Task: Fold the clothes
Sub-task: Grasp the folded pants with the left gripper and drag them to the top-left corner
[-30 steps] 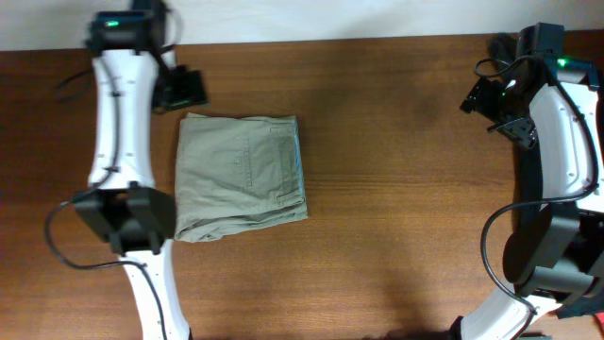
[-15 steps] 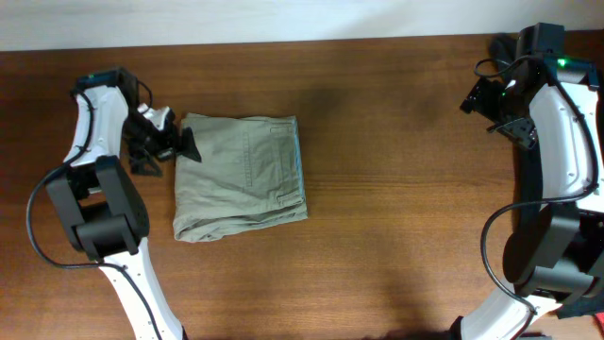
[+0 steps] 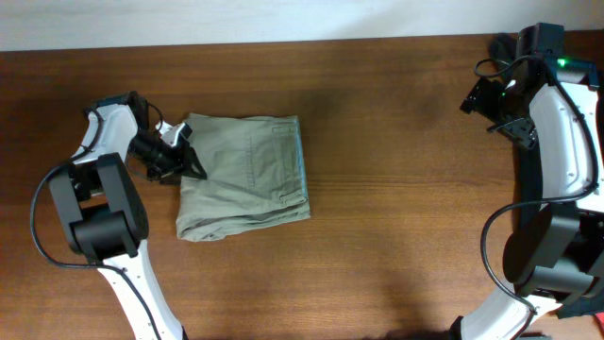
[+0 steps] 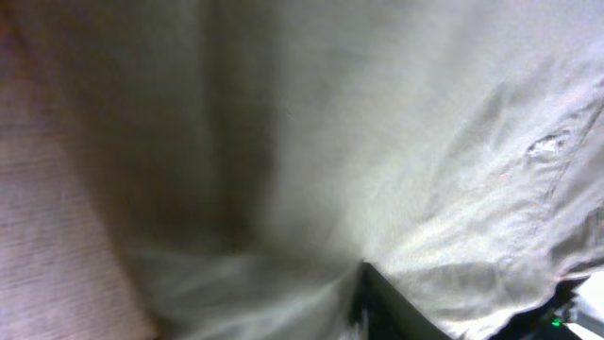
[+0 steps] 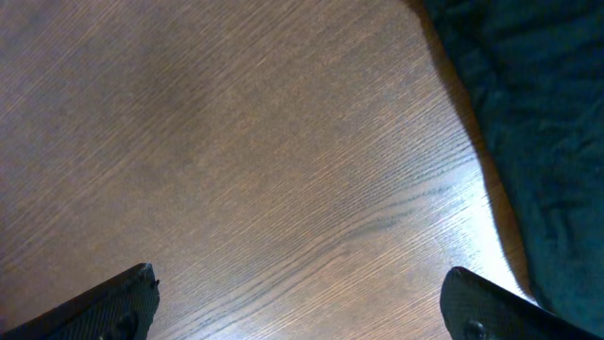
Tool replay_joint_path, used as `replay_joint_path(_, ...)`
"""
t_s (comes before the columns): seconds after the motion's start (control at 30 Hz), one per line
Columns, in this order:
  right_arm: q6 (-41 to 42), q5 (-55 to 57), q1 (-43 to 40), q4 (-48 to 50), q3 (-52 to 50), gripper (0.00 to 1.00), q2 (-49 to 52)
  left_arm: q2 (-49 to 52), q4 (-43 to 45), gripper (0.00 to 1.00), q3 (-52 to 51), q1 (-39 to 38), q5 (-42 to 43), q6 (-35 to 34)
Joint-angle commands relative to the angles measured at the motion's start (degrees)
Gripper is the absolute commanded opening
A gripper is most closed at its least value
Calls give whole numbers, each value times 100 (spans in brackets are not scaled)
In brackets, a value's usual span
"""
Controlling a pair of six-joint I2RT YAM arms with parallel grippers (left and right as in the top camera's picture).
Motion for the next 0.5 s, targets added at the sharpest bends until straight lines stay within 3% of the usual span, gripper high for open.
replay_joint_path(0.0,7,52,-2,-2,74,99,-66,144,621,13,-199,-90,144,-599)
replay_joint_path(0.03,7,52,-2,-2,74,99,-66,144,883,1,-201,-76,120,-929)
replay_joint_path(0.13,7,55,-2,0,74,99,-66,144,1777,1,-201,33,-103,-1906)
replay_joint_path(0.27,7,52,-2,-2,74,99,-66,144,2599,1,-199,293,-1460,-3392)
replay_joint_path(0.47,7,52,-2,-2,74,99,-66,144,3613,1,-199,1106,-2028,-4601)
